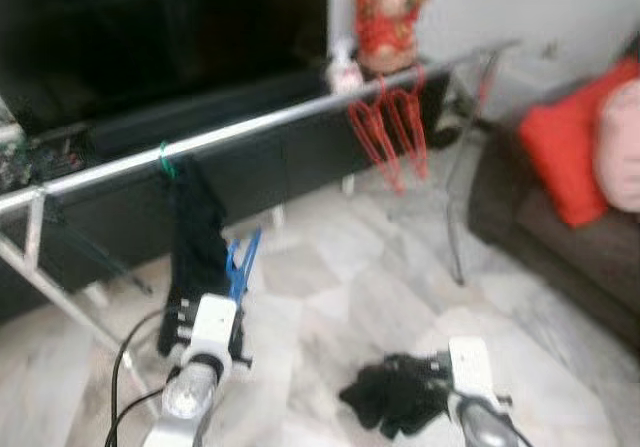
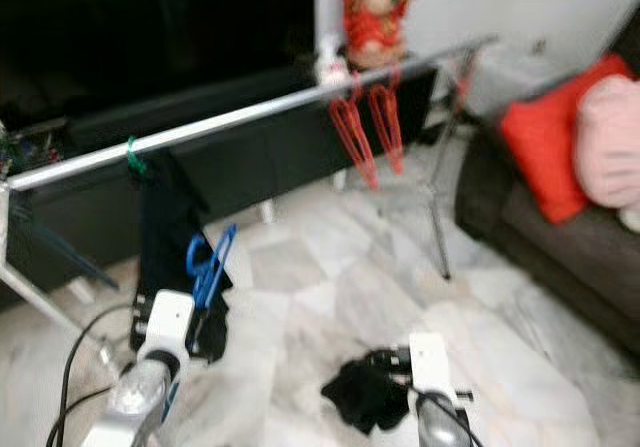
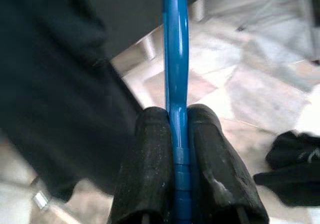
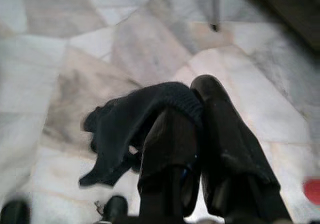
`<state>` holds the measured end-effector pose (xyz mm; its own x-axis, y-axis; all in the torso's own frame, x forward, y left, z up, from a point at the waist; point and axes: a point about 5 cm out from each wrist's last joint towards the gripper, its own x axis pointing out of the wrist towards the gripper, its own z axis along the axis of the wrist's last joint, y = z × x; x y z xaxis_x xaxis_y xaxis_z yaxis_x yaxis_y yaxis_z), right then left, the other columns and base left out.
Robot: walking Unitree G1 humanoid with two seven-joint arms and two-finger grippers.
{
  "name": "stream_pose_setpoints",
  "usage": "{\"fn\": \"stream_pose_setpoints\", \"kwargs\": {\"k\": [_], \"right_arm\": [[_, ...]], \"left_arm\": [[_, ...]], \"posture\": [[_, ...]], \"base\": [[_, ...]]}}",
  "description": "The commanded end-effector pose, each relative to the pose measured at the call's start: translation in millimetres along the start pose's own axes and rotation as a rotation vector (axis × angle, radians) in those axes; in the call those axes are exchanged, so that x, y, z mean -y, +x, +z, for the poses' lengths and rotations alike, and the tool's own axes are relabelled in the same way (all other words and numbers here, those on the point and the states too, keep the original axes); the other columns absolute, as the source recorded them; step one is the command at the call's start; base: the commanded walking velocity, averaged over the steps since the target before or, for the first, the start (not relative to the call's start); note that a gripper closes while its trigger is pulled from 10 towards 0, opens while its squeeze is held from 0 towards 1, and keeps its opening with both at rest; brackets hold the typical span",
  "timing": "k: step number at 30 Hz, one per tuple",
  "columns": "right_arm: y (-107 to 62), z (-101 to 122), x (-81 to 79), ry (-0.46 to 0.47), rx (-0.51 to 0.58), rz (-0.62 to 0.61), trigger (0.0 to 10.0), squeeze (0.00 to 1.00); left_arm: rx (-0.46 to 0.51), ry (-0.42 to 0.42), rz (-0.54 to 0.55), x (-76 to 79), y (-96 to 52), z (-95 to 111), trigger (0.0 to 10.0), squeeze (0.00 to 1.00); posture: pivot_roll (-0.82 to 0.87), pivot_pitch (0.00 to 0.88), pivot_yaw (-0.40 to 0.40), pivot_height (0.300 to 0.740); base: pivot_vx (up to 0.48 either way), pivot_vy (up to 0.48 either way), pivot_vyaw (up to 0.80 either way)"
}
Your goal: Hang hanger
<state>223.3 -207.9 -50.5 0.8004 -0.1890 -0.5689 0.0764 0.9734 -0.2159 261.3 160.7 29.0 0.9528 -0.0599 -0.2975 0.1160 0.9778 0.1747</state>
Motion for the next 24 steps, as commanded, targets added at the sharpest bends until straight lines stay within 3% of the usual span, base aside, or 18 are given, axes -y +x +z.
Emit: {"fn": "stream_pose_setpoints", "kwargs": {"k": [1, 8, 24], "right_arm": [[1.4, 5.5, -4.5, 0.007, 0.022, 0.011, 10.0, 0.00], [1.5, 5.9, -4.4, 0.007, 0.023, 0.010, 10.0, 0.00], [1.3, 9.1, -9.3, 0.026, 0.048, 0.016, 10.0, 0.00]], "left_arm": [[0.008, 0.012, 0.013, -5.8, 0.5, 3.2, 10.0, 0.00], [0.009, 0.011, 0.012, -5.8, -0.2, 3.6, 10.0, 0.00], [0.004, 0.014, 0.014, -6.8, -3.5, 1.4, 10.0, 0.00]], "posture": [[-0.09, 0.014, -0.021, 0.740], [-0.09, 0.014, -0.021, 0.740], [-0.08, 0.000, -0.020, 0.740]], "base": [[-0.281, 0.000, 0.41], [-0.286, 0.000, 0.74], [-0.284, 0.000, 0.00]]}}
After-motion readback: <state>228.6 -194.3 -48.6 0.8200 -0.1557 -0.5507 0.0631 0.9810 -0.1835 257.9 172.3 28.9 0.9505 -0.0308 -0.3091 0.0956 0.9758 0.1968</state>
